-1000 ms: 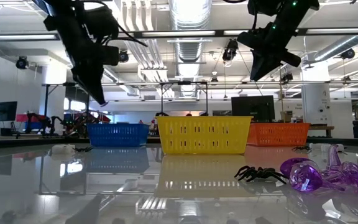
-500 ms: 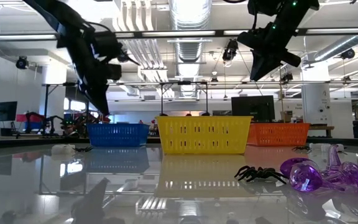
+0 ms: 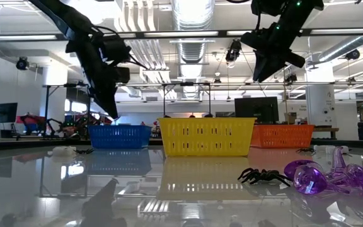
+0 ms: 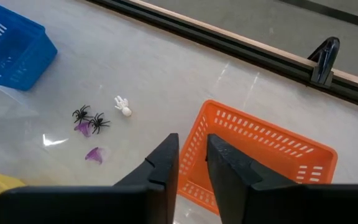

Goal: Sort Halloween decoration
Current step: Put the purple witch hat toy into the blue bin, then put the black spider toy into the yellow bin

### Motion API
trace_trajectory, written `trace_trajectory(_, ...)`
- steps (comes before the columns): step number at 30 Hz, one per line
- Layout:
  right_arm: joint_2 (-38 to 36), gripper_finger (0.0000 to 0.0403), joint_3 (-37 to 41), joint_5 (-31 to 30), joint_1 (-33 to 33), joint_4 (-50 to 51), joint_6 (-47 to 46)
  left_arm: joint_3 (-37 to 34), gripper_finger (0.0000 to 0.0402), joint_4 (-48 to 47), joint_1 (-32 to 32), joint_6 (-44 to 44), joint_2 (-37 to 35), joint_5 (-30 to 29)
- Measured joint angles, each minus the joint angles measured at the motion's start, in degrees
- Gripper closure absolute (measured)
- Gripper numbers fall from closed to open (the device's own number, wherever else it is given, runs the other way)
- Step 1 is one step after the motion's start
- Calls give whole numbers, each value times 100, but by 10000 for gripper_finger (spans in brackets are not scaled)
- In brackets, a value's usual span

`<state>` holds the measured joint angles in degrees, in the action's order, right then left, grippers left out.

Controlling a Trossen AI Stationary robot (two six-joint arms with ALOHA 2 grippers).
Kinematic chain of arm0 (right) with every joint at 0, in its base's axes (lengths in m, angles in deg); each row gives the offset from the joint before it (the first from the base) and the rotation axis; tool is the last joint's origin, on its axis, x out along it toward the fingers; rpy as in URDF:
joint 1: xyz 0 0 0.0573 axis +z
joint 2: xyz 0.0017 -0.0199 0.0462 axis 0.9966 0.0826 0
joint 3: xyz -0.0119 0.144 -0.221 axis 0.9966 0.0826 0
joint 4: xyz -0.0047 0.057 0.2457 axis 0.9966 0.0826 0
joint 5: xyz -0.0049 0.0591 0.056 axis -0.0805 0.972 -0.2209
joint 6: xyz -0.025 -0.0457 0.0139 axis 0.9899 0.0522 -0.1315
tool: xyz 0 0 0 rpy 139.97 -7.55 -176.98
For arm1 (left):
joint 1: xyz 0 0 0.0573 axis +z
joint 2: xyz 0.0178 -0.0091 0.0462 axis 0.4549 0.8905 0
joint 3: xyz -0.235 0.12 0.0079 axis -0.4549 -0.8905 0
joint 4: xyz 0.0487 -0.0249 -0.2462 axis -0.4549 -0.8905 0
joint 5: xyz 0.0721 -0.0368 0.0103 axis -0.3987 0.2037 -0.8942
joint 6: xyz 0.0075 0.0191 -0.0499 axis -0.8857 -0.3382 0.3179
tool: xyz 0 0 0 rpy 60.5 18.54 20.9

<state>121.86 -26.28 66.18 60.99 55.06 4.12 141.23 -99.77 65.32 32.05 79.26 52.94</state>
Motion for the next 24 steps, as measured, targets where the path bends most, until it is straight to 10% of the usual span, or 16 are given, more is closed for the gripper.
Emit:
trace_trajectory(9, 0, 265, 0, 121, -1, 0, -1, 3, 326, -111, 0, -79, -6, -4)
trace_trajectory(24, 0, 274, 0, 2701, 95, 2, -4, 968, 320, -1747, -20, -276, -266, 524)
